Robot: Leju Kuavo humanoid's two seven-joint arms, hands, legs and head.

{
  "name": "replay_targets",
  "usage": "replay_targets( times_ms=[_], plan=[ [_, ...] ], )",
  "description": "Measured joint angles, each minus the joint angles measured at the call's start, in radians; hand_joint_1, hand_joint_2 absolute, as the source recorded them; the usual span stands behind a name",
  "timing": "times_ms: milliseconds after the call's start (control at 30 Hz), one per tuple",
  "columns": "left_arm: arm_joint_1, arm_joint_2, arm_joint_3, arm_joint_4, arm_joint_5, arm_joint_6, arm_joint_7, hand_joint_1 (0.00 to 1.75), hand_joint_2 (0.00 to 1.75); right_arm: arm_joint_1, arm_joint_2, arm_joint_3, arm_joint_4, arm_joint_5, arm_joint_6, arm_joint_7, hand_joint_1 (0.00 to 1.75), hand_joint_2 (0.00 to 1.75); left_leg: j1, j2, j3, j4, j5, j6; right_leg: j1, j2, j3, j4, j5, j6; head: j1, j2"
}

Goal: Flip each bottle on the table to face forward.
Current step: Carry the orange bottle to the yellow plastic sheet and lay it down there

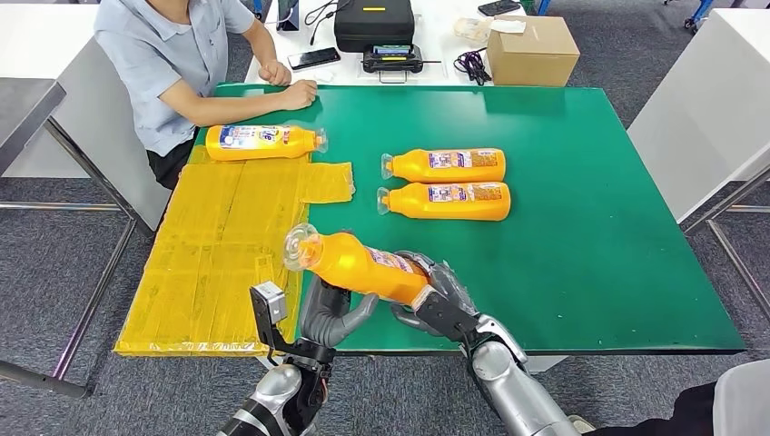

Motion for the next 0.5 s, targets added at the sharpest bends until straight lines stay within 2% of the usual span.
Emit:
replay_targets(
  times_ms=[400, 500],
  plan=[
    [0.000, 0.000, 0.000, 0.000, 0.000, 0.000, 0.001, 0.00, 1.75, 0.000, 0.000, 0.000, 0.004, 0.000, 0.000, 0.000, 1.75, 1.75, 0.000, 0.000, 0.000, 0.000, 0.000, 0.000, 0.000, 0.000, 0.000, 0.000, 0.000, 0.000, 0.000, 0.000],
    [0.000, 0.000, 0.001, 0.000, 0.014, -0.005, 0.004, 1.31, 1.75, -0.003, 0.001, 0.000, 0.009, -0.001, 0.001, 0.000, 1.75, 1.75, 0.000, 0.000, 0.000, 0.000, 0.000, 0.000, 0.000, 0.000, 0.000, 0.000, 0.000, 0.000, 0.000, 0.000]
  ],
)
